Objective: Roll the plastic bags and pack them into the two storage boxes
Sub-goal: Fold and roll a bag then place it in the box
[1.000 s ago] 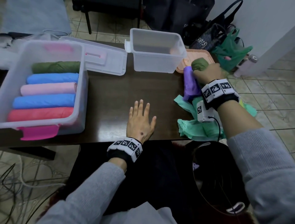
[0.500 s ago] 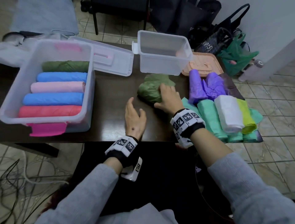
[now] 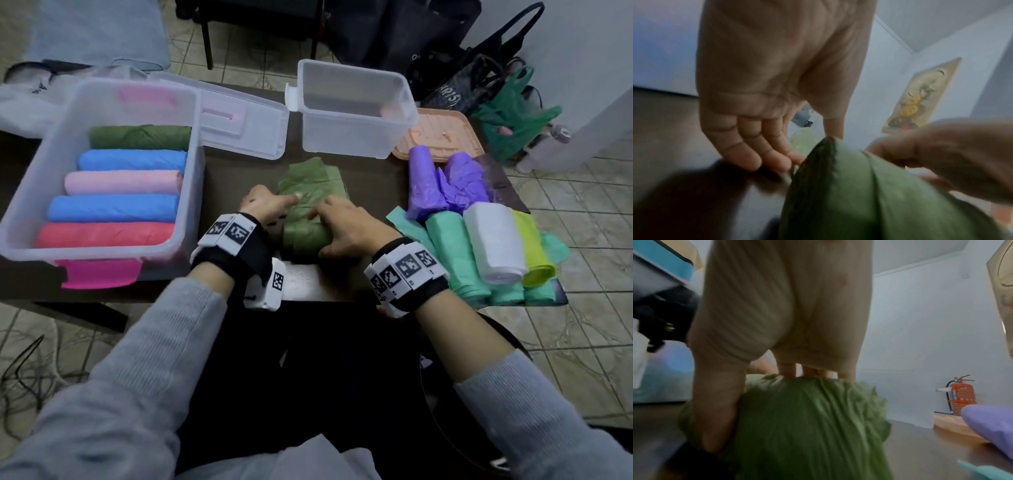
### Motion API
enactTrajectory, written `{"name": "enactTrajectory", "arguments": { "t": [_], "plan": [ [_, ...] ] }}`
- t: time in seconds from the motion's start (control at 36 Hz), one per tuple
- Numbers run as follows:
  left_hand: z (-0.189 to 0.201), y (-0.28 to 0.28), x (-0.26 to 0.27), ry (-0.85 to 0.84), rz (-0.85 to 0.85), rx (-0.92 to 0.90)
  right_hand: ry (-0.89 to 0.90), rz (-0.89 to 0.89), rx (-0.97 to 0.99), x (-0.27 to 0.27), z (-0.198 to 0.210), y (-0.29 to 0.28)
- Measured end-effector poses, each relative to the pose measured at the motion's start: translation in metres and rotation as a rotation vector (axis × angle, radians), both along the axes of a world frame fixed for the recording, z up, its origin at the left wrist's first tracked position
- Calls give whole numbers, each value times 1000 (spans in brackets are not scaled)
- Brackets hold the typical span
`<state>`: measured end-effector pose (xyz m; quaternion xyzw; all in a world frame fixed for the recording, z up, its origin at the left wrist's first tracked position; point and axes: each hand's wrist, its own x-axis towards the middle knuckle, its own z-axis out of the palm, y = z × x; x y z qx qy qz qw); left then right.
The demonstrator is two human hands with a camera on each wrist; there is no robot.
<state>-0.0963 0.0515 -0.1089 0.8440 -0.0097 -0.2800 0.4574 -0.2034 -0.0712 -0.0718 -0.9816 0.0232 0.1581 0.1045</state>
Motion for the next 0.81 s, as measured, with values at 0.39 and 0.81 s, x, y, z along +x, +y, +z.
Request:
{"name": "enactTrajectory", "arguments": {
  "t": [0.39,0.81],
  "plan": [
    [29,-18,2,208,-81,-146,-21,46,-65,-16,-13,16],
    [61,-19,36,-262,138,-198,27,43,-31,-11,-6,21]
  ]
}}
